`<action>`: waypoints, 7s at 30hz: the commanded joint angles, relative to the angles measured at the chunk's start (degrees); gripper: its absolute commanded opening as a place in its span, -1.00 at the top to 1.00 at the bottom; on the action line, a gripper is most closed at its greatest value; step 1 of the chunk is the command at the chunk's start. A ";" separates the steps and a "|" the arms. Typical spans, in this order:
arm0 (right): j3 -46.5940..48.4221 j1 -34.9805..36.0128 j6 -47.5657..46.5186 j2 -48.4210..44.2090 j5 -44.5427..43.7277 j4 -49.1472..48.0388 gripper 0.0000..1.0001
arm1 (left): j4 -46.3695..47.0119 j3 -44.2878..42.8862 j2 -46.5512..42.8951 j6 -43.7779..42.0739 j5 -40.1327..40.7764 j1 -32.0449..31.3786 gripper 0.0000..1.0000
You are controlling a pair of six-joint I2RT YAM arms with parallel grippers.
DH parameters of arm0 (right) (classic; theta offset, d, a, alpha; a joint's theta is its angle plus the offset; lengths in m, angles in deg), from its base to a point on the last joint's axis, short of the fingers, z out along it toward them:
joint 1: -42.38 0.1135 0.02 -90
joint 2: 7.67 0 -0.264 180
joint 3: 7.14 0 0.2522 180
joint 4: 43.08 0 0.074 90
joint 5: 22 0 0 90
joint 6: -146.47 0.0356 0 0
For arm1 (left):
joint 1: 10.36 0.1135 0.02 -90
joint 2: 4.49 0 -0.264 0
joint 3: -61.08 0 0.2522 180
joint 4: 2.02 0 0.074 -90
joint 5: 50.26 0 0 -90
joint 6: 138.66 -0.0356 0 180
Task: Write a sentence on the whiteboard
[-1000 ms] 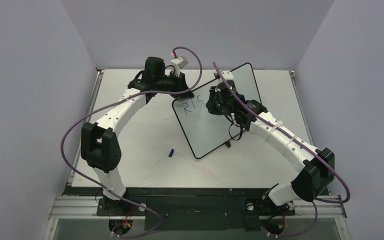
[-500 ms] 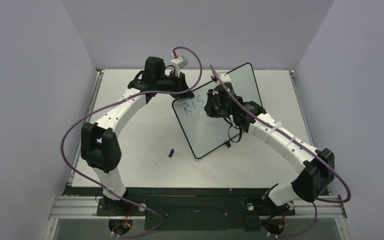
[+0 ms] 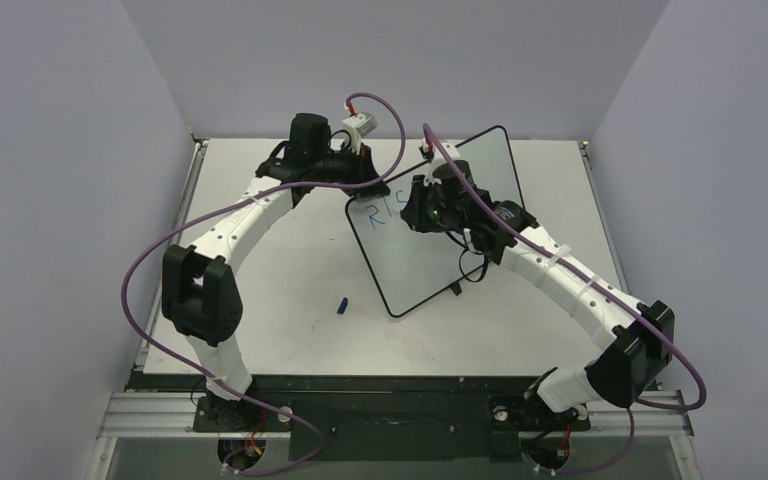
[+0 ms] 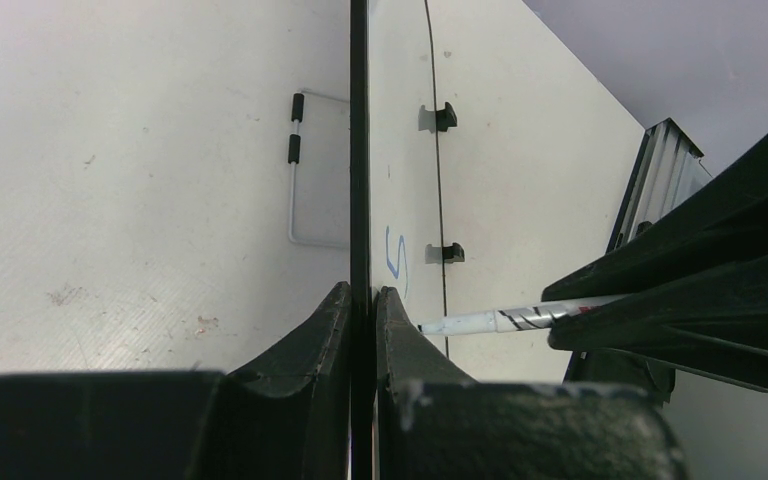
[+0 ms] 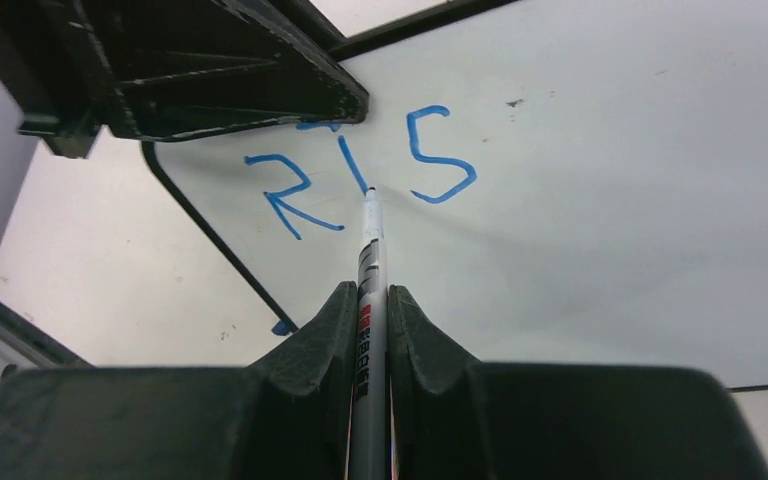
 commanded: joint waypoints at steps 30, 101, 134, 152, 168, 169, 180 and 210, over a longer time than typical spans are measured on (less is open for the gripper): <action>-1.52 -7.58 2.06 -0.73 2.47 -7.39 1.00 | 2.89 -0.85 -2.93 -4.19 -0.50 -0.86 1.00; -3.62 -5.36 2.27 0.86 0.02 -6.06 1.00 | 2.63 -0.84 -3.19 -4.43 -0.39 -0.93 1.00; -3.62 -8.99 0.66 -0.58 -4.04 -2.90 1.00 | 2.65 -0.49 -3.84 -4.69 0.13 -0.77 1.00; -0.42 -10.18 -2.35 -8.90 -8.00 -0.26 1.00 | 2.01 -0.02 -4.32 -5.63 1.37 -0.42 1.00; -4.25 -13.54 -2.68 -7.76 -5.27 -2.29 1.00 | 2.01 0.05 -4.15 -5.75 1.74 -0.42 1.00; -4.12 -13.58 -2.51 -7.14 -4.72 -2.68 1.00 | 2.01 0.00 -4.13 -5.71 1.70 -0.42 1.00; -2.99 -13.65 -1.28 -2.99 -2.01 -5.07 1.00 | 2.10 0.02 -3.90 -5.65 1.64 -0.43 1.00; -8.17 -14.06 -0.54 -8.96 3.05 -7.87 1.00 | 2.10 -0.07 -3.65 -5.64 1.57 -0.38 1.00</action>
